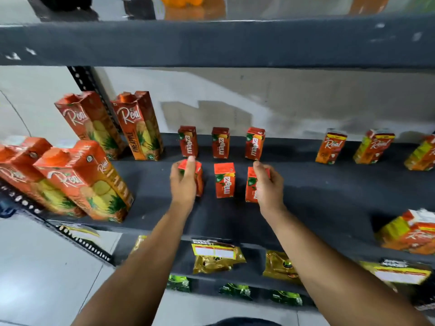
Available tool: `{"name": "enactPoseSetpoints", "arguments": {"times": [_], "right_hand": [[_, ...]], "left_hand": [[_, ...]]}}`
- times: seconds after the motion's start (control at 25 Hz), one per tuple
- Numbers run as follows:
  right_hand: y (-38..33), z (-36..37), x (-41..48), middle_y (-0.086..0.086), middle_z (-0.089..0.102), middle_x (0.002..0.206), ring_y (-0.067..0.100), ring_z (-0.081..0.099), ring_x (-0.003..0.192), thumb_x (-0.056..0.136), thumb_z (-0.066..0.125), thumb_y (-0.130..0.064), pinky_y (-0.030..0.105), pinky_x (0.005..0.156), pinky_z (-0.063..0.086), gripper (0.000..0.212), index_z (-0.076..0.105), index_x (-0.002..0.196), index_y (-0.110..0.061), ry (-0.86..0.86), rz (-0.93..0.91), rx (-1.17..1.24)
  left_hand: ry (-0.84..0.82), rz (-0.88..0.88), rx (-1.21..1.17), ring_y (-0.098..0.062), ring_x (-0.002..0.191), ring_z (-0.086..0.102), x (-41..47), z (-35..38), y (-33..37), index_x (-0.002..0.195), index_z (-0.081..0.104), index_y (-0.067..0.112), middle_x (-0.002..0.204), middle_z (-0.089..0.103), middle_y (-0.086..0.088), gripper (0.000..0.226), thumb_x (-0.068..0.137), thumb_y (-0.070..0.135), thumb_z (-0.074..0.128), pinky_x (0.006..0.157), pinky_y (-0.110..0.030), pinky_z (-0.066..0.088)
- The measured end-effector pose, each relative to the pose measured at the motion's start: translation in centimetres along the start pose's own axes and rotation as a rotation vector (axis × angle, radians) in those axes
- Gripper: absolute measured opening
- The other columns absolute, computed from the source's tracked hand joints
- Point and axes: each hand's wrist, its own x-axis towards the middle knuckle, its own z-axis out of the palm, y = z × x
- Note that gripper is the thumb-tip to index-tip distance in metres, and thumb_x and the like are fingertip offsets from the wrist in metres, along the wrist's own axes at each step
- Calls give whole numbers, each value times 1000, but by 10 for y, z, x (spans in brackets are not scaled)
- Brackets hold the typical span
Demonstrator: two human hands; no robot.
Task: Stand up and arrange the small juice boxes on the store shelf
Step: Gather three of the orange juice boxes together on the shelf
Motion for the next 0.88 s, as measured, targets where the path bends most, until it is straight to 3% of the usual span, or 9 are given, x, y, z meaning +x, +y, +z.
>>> {"name": "enactPoseSetpoints", "arguments": {"times": [0.16, 0.32, 0.56, 0.68, 0.8, 0.88], "right_hand": [[0, 15, 7, -11, 59, 56, 14, 61, 65, 90, 64, -24, 32, 67, 49, 35, 56, 56, -27, 19, 38, 75], [-2, 28, 10, -2, 64, 71, 14, 66, 67, 91, 62, -22, 30, 68, 52, 21, 56, 72, -18, -13, 102, 103], [-4, 25, 4, -4, 64, 64, 18, 64, 66, 86, 65, -25, 34, 71, 49, 21, 60, 66, -22, 12, 91, 72], [-2, 23, -6, -1, 64, 65, 23, 63, 70, 83, 65, -29, 38, 72, 49, 24, 63, 59, -26, 13, 54, 63], [-1, 20, -20, -5, 66, 64, 18, 67, 69, 90, 62, -28, 35, 69, 52, 28, 61, 62, -28, -31, 43, 42], [-2, 17, -29, -6, 67, 65, 17, 68, 70, 89, 61, -33, 35, 70, 53, 26, 61, 63, -29, -55, 43, 28]], "left_hand": [[-55, -45, -27, -17, 89, 62, -7, 18, -7, 93, 53, 26, 91, 63, 1, 26, 86, 50, 57, 79, -35, 53], [-84, -45, -93, -9, 82, 64, -23, 24, -4, 101, 48, 17, 94, 62, 0, 26, 92, 41, 53, 59, -17, 51], [-136, -34, -61, -11, 86, 65, -33, 28, -6, 99, 46, 20, 97, 63, -3, 28, 92, 47, 50, 68, -25, 53], [-187, -24, -84, -6, 83, 65, -38, 21, -3, 98, 45, 22, 95, 63, -1, 22, 92, 43, 52, 64, -19, 52], [-304, -33, -142, -6, 84, 66, -44, 7, 1, 98, 44, 24, 97, 61, 1, 22, 89, 33, 62, 68, -22, 54], [-352, -14, -120, -7, 88, 65, -50, -2, 2, 102, 44, 23, 102, 60, 2, 32, 83, 27, 70, 72, -24, 55]]}}
